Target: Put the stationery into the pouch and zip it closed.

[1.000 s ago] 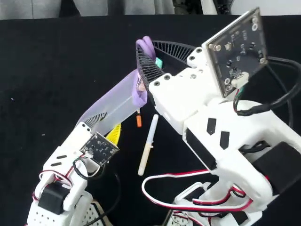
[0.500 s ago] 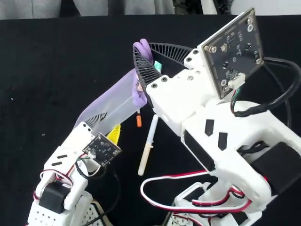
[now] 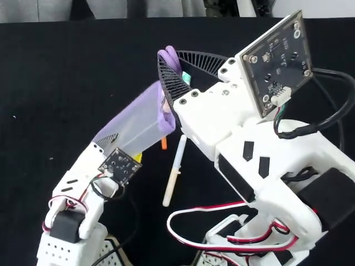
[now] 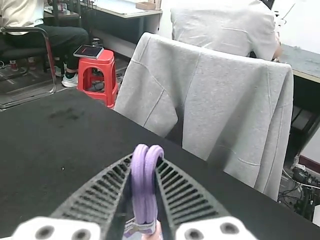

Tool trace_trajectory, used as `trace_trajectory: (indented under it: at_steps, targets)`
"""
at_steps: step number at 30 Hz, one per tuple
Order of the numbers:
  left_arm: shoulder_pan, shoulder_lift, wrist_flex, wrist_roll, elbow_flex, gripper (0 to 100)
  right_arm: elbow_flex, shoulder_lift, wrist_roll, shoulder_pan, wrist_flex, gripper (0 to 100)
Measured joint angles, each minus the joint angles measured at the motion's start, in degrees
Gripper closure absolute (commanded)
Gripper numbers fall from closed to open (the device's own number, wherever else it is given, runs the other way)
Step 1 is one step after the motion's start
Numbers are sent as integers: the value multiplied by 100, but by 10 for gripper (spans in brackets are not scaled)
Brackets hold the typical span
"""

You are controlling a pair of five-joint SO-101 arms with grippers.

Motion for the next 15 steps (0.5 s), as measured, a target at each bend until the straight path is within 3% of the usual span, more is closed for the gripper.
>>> trace_trajectory:
  at_steps: [8, 15]
  targets:
    - [-53, -9, -264, -9, 360, 737, 0, 0, 0, 0, 0, 988]
    - [-53, -9, -193, -9, 264, 980, 0, 0, 0, 0, 0, 988]
